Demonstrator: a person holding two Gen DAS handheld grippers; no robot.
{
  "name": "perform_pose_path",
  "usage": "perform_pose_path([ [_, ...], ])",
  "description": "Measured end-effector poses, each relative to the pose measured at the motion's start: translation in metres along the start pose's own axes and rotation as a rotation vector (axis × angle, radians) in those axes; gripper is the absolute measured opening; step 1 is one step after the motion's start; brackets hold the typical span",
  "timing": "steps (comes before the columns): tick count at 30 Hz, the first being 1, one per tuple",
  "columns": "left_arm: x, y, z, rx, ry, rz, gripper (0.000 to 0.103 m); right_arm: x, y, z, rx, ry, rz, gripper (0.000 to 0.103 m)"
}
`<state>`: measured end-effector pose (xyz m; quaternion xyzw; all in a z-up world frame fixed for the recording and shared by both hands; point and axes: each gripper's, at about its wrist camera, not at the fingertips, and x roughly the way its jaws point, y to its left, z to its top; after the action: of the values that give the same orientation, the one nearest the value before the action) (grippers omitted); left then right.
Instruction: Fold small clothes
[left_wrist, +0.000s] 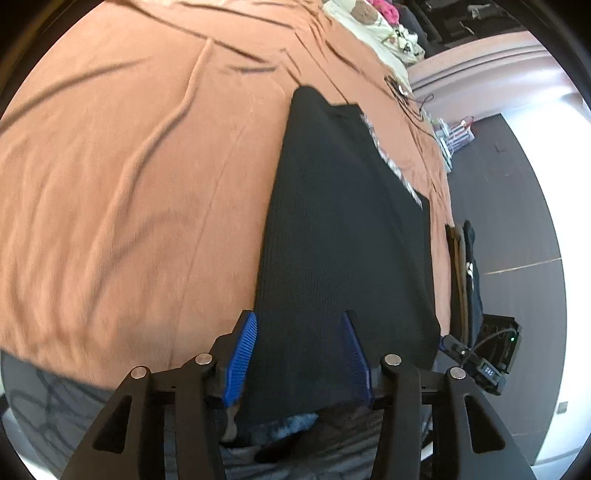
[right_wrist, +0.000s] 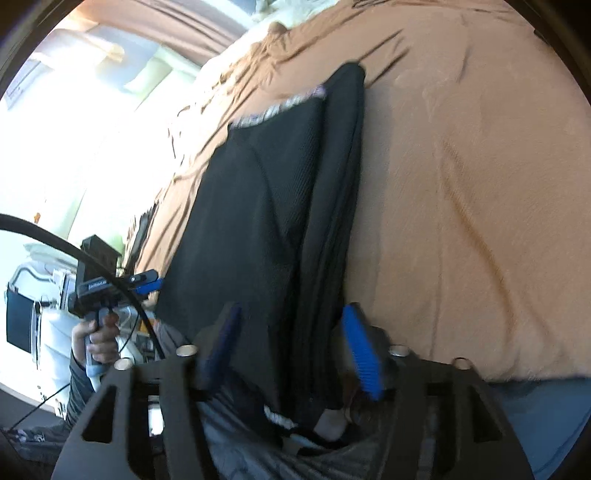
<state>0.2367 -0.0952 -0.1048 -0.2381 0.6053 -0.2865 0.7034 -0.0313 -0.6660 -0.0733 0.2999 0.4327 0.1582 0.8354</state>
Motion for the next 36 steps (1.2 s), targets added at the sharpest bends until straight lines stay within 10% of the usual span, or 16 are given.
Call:
perform_pose_path([
  [36,0.081,-0.008,0.152,-0.004,-0.021,-0.009,0.047,0.106,-0.036,0.123,0.048,0.001,0.08,0.059],
])
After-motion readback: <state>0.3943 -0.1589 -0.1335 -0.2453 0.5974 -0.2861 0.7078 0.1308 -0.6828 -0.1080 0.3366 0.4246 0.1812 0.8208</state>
